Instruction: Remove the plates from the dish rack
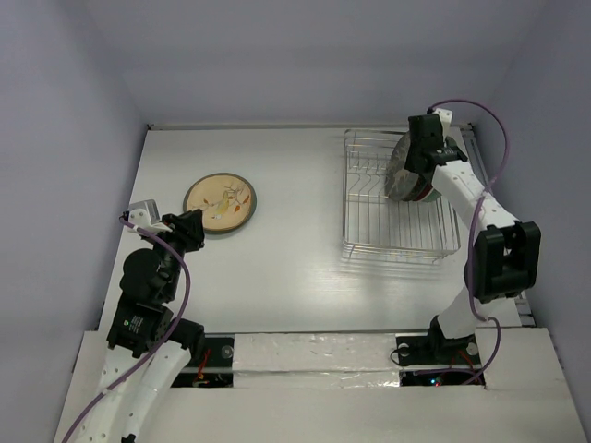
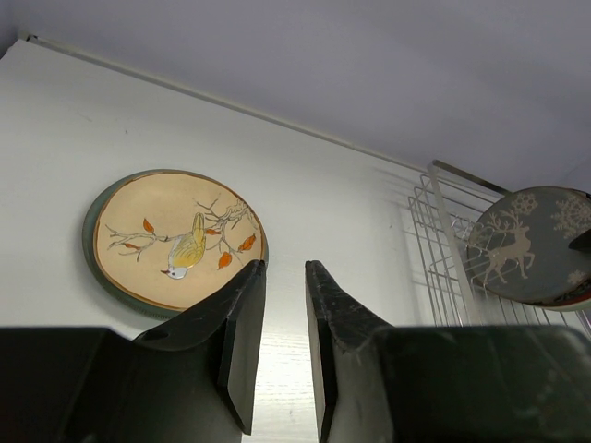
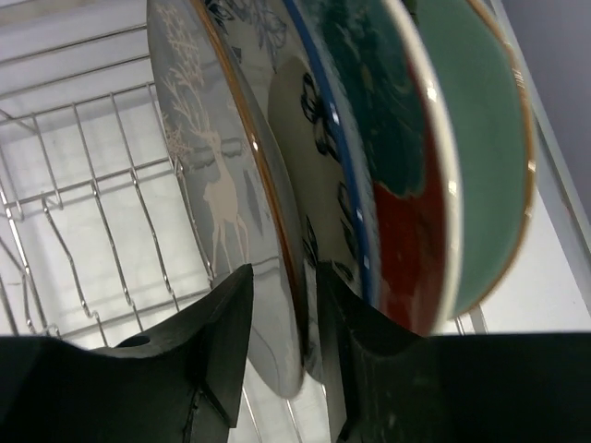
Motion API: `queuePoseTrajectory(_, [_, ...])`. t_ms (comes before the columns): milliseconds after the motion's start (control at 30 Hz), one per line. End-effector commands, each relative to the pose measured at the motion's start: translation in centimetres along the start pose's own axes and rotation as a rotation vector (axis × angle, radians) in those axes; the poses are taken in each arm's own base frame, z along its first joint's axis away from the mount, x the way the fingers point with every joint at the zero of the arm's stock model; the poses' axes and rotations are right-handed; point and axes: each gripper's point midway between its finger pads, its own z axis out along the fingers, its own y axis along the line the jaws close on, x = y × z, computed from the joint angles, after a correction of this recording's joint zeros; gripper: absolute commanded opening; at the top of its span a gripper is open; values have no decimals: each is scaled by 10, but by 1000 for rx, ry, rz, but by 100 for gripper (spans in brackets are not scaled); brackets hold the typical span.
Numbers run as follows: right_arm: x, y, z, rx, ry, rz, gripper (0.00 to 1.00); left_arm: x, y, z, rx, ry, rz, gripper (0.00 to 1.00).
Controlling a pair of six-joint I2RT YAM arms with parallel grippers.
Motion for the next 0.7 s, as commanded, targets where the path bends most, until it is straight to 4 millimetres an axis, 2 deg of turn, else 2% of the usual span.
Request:
queuePoseTrajectory(0, [-23,7,8,-14,-40,-3,39,-8,-5,-1,22,-30,-8,22])
queuePoseTrajectory(33, [-17,10,17,-6,-15,-20,37,-7,-5,-1,21,-28,-7,22])
queuePoseTrajectory(100, [-25,9,19,14,-27,-33,32,-8,-5,-1,22,-30,-6,22])
queuePoseTrajectory(233, [-39,-6,8,67,-77,-44,9,-7,-5,0,20,-26,-5,22])
queuePoseTrajectory(333, [-60,-13,-16,47,-136,-30,0,-5,-5,1,18,-22,-5,23])
queuePoseTrajectory(500, [-92,-20,-57,5,-215,-3,0,-5,-5,2,18,-22,-5,24])
queuePoseTrajectory(667, [-124,-6,-112,-138,-316,64,0,-5,-5,2,18,-20,-5,25])
